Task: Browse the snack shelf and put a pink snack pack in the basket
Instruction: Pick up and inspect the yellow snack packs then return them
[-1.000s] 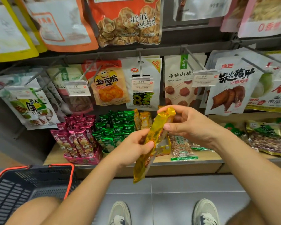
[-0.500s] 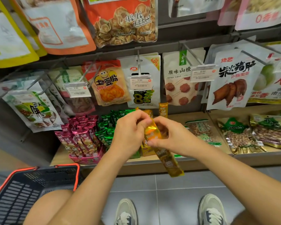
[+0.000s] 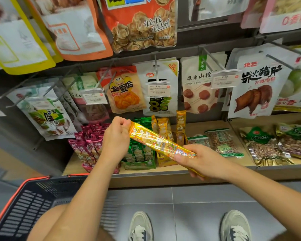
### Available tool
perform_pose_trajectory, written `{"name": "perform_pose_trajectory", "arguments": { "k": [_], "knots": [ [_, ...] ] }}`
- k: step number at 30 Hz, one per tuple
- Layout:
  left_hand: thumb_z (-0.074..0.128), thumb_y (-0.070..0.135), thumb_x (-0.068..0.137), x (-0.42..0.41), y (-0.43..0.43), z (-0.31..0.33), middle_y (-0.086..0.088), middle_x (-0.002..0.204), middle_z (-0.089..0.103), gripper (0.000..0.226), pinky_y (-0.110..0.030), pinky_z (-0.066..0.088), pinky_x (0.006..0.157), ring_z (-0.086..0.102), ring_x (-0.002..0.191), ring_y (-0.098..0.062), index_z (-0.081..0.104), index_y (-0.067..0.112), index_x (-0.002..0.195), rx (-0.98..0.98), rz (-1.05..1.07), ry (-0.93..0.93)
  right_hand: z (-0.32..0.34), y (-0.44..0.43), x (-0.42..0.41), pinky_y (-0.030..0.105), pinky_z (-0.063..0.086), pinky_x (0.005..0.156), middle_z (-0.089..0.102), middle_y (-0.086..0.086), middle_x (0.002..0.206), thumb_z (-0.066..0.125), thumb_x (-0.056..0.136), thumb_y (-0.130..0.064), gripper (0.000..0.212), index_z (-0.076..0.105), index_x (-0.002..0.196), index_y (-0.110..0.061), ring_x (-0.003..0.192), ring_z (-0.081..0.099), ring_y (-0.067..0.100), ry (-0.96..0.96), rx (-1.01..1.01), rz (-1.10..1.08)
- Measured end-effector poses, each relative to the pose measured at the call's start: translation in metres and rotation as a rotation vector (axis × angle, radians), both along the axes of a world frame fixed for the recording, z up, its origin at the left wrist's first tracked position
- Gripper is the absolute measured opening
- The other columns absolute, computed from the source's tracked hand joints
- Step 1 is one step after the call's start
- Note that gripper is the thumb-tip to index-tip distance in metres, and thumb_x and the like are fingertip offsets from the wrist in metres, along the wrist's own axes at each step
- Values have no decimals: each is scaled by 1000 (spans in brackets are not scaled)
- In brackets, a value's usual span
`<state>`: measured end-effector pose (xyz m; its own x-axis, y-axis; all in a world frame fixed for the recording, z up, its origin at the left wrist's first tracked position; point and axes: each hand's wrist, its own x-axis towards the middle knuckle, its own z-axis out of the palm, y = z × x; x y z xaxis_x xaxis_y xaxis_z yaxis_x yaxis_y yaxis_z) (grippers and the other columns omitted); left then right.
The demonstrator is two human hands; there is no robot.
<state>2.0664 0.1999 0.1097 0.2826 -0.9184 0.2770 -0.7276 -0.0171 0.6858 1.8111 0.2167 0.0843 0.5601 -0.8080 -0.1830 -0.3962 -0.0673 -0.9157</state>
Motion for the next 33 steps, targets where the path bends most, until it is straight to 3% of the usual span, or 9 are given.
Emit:
{"name": "perform_pose_trajectory", "arguments": {
  "k": [5, 9, 12, 16, 18, 20, 25, 31, 33],
  "knots": [
    [54, 27, 98, 2, 0, 5, 3, 52, 43, 26, -19, 32, 37, 40, 39, -9, 68, 18, 79, 145, -218, 700, -4, 0, -13, 19, 39, 39, 63, -1, 55, 44, 76, -73, 60, 65, 91, -18, 46, 59, 12, 18, -68, -141],
    [67, 34, 79, -6, 4, 11, 0, 52, 52, 24, -17, 41, 39, 54, 45, -12, 71, 12, 88, 249, -395, 905, -11, -9, -27, 29, 49, 55, 66, 4, 68, 41, 78, -74, 71, 65, 91, -9, 57, 66, 19, -13, -16, -283],
    [69, 36, 76, -10, 3, 15, -5, 59, 60, 34, -16, 38, 39, 59, 49, -14, 59, 9, 94, 374, -446, 820, -19, -24, -32, 36, 47, 73, 71, 3, 82, 29, 85, -75, 71, 69, 89, -17, 78, 67, 19, 100, 48, -451],
    [54, 20, 98, -11, -1, 16, -12, 73, 72, 14, -24, 36, 42, 56, 47, -17, 46, 12, 89, 458, -446, 429, -35, -43, -29, 26, 36, 51, 63, -4, 57, 33, 96, -63, 58, 62, 79, -17, 53, 58, 10, 41, 209, -729],
    [50, 17, 100, -15, -4, 14, -13, 71, 72, 16, -28, 41, 47, 58, 47, -20, 45, 15, 85, 411, -444, 327, -47, -45, -26, 22, 31, 39, 56, -3, 46, 46, 96, -54, 47, 57, 78, -12, 38, 47, 9, -230, 437, -873],
    [50, 16, 100, -22, -9, 13, -11, 68, 71, 18, -30, 43, 47, 61, 48, -22, 46, 18, 83, 342, -436, 238, -57, -44, -24, 21, 36, 37, 66, 7, 64, 57, 94, -44, 36, 60, 87, -8, 49, 54, 13, -582, 640, -946],
    [54, 16, 97, -40, -29, 4, -6, 70, 70, 3, -25, 46, 51, 67, 55, -25, 54, 19, 97, 203, -325, 168, -93, -46, -17, 38, 52, 79, 70, 18, 112, 55, 96, -12, 21, 61, 116, -9, 99, 68, 26, -1028, 733, -890],
    [70, 39, 84, -58, -57, -16, 2, 83, 73, 50, -26, 53, 62, 69, 59, -10, 62, 7, 121, 325, -354, 26, -122, -59, 0, 43, 52, 88, 59, 12, 115, 53, 99, -18, 3, 52, 101, -16, 103, 62, 25, -782, 585, -986],
    [70, 38, 85, -63, -69, -22, 2, 75, 72, 37, -30, 55, 68, 68, 60, -8, 66, 12, 111, 261, -348, -39, -129, -63, 4, 42, 52, 87, 59, 8, 110, 49, 101, -27, 9, 53, 104, -19, 98, 61, 23, -544, 459, -1014]
  ]
}}
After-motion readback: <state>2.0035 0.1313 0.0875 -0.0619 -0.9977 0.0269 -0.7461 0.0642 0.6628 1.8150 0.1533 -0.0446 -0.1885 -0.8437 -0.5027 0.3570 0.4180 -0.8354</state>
